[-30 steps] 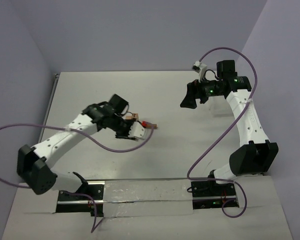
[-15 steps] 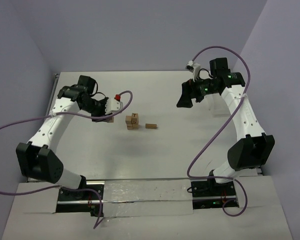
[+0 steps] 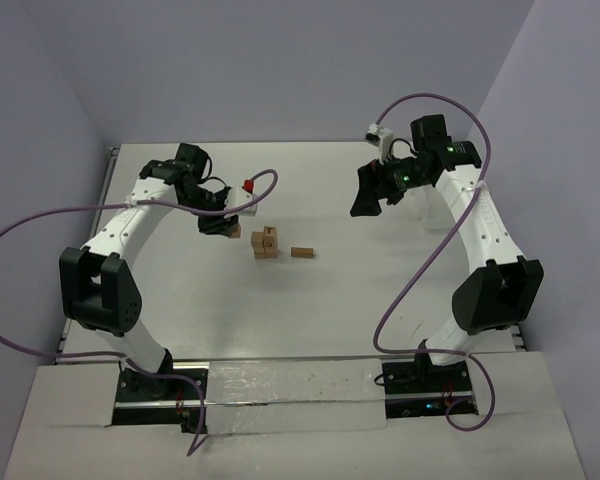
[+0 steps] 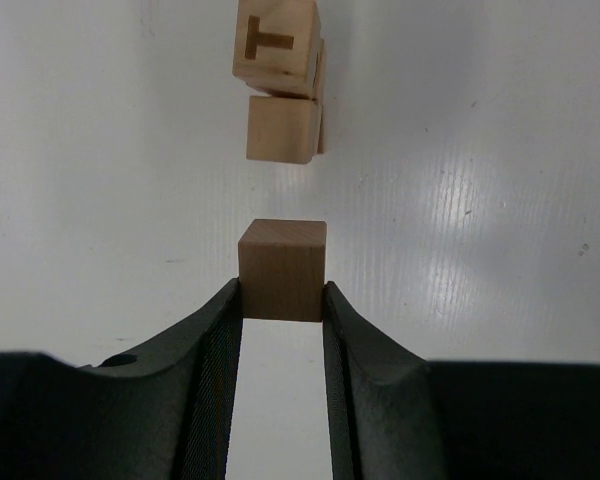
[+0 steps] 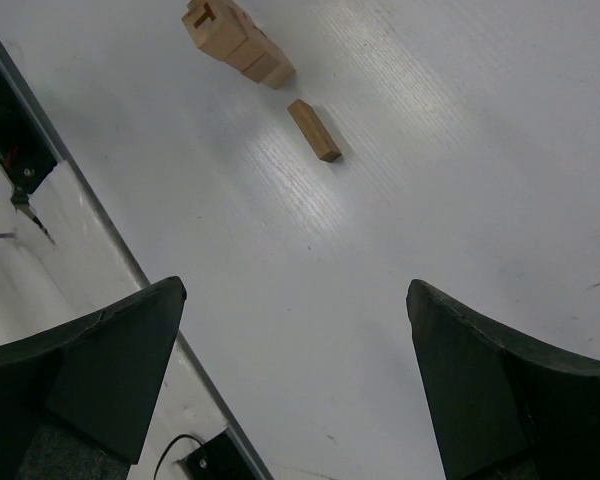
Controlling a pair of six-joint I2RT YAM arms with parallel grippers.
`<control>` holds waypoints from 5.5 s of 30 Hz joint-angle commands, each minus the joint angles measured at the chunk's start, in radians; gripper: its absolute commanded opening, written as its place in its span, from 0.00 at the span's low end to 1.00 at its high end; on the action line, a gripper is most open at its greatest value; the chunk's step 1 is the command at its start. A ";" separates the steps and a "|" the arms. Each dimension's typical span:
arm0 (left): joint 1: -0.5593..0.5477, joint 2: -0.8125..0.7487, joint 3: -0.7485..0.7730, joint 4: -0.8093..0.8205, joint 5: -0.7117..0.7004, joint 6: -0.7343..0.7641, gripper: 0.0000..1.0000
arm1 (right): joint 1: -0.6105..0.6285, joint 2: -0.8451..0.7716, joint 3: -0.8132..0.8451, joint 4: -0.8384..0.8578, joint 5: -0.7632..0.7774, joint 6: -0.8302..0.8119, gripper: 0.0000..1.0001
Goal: Build the wood block tower
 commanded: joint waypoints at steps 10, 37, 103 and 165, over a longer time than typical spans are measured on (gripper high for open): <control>-0.078 0.061 0.084 0.071 0.030 -0.020 0.23 | 0.017 0.002 0.035 -0.018 0.001 -0.022 1.00; -0.137 0.139 0.109 0.093 -0.009 -0.048 0.30 | 0.022 0.004 0.032 -0.025 0.000 -0.032 1.00; 0.533 -0.603 -0.312 0.437 0.581 -0.738 0.99 | 0.445 0.473 0.030 0.344 0.391 -0.087 0.63; 0.539 -0.583 -0.303 0.460 0.592 -0.740 0.99 | 0.361 0.282 -0.105 0.254 0.314 -0.231 0.58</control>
